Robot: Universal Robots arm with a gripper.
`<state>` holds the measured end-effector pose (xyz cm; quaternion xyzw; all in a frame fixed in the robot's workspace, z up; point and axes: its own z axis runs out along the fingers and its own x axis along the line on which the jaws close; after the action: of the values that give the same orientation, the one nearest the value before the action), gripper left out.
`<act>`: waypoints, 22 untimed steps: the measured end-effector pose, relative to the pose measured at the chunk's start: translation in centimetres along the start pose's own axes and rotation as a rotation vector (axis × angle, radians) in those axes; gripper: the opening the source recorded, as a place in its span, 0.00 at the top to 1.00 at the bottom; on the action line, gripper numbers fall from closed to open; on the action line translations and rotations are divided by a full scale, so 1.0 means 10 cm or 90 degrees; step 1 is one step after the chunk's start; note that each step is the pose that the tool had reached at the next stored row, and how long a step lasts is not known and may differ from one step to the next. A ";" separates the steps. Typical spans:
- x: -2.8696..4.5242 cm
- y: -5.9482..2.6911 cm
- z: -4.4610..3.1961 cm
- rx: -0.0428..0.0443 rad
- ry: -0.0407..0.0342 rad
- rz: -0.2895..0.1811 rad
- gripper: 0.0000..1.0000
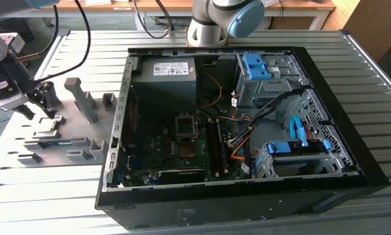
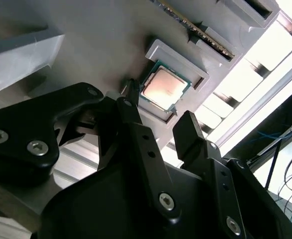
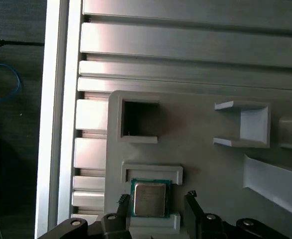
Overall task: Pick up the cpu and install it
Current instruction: 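Pick up the cpu and move it towards the insertion slot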
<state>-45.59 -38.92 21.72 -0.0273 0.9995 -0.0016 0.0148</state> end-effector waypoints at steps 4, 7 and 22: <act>0.024 0.000 0.057 -0.0022 0.0001 -0.004 0.45; 0.058 0.002 0.108 -0.0030 -0.0002 -0.004 0.45; 0.082 -0.040 0.336 -0.0031 0.0001 -0.004 0.45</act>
<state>-46.29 -39.37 18.34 -0.0305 0.9994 0.0008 0.0146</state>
